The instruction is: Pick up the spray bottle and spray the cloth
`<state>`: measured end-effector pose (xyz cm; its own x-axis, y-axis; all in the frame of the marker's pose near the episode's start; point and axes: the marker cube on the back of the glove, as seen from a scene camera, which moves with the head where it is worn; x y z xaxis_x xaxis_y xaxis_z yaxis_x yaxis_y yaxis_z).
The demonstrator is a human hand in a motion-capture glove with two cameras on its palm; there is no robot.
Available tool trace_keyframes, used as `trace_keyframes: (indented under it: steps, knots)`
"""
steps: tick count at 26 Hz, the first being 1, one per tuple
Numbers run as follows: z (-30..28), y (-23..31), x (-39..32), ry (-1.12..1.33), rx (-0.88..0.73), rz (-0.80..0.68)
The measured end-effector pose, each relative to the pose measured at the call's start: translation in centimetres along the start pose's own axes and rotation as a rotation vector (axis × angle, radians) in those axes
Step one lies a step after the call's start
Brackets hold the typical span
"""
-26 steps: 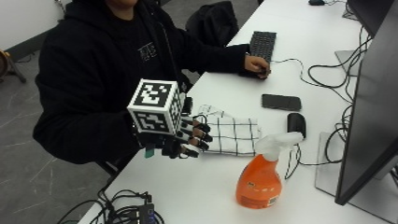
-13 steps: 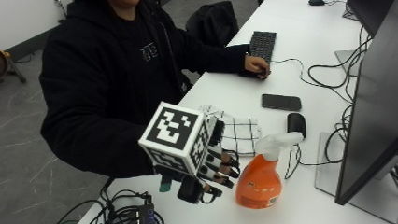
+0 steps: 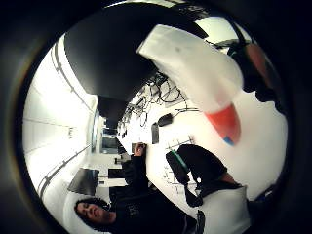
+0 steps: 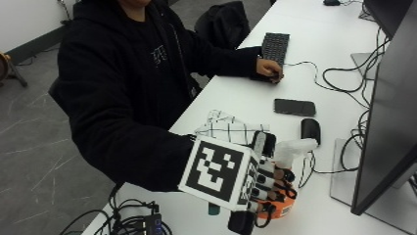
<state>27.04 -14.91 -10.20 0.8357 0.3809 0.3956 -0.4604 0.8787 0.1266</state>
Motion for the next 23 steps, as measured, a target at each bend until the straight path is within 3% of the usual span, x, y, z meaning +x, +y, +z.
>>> trace_keyframes:
  steps: [11,23]
  knots:
    - [2.4,-3.0,-0.7,-0.251,0.07,-0.031]
    - [5.2,-4.1,-1.5,-0.649,0.023,-0.054]
